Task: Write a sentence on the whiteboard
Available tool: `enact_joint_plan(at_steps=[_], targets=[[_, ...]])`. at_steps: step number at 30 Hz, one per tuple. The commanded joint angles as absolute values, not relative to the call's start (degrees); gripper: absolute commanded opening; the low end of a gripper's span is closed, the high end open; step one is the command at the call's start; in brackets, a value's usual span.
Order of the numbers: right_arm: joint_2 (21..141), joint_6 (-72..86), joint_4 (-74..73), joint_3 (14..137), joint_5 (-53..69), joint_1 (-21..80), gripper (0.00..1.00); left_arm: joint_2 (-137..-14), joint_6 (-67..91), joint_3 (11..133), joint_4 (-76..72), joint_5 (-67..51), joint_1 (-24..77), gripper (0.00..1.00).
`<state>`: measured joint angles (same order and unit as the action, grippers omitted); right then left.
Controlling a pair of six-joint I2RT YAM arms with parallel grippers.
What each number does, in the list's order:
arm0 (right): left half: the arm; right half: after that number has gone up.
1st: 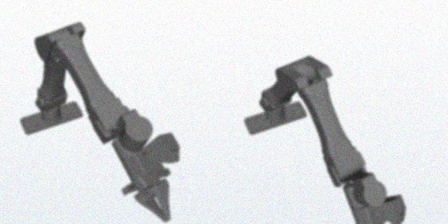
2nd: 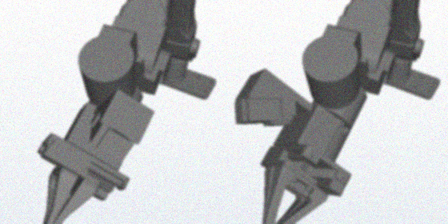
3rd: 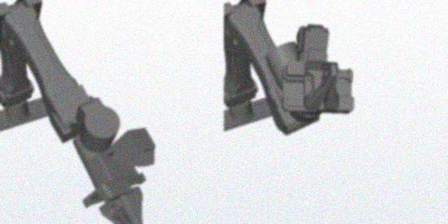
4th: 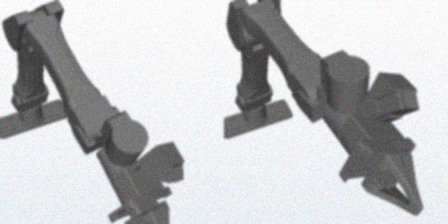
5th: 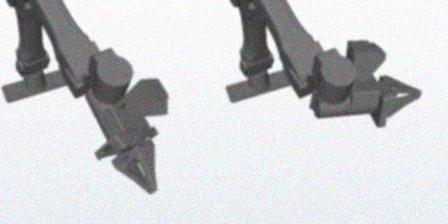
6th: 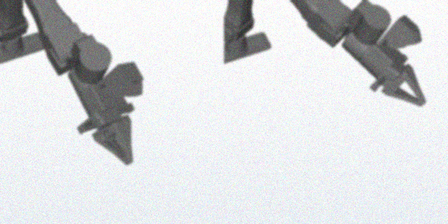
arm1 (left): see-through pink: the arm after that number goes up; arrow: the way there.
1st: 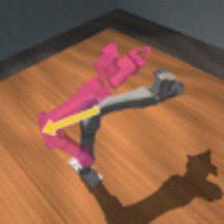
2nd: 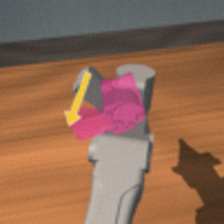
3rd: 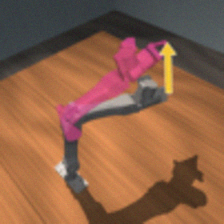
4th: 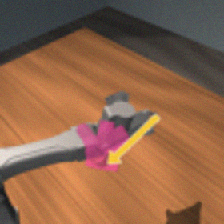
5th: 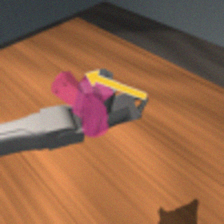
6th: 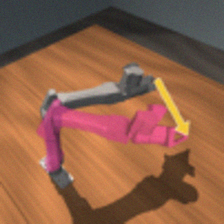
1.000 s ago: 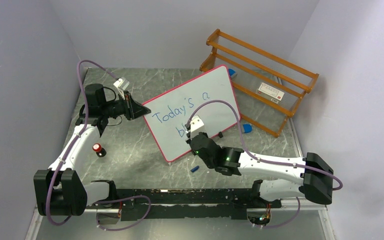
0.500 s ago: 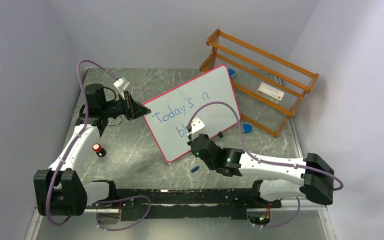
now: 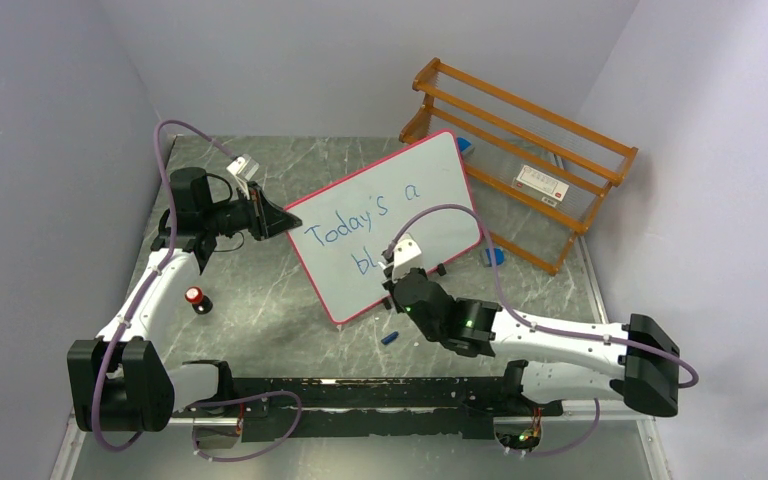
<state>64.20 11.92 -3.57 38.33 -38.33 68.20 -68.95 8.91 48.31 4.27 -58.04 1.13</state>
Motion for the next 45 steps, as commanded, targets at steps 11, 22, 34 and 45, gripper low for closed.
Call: enact_joint_plan(at_steps=[11, 22, 34, 45], targets=[[64.76, 10.96, 1.25, 37.73, -39.02, 67.46, 0.0, -70.05, 4.57, 47.36, 7.04, -53.13, 1.36, 0.05], [66.18, 11.25, 1.52, 37.28, -38.43, 66.55, 0.0, -70.14, 4.48, 47.46, 7.2, -53.15, 1.4, 0.05], [65.22, 11.34, 0.84, 36.91, -39.87, 65.49, 0.0, -70.22, 4.31, 47.52, 7.47, -53.07, 1.55, 0.05], [65.89, 11.1, 1.01, 37.56, -41.38, 65.15, 0.0, -70.14, 4.14, 47.53, 7.54, -52.92, 1.61, 0.05]])
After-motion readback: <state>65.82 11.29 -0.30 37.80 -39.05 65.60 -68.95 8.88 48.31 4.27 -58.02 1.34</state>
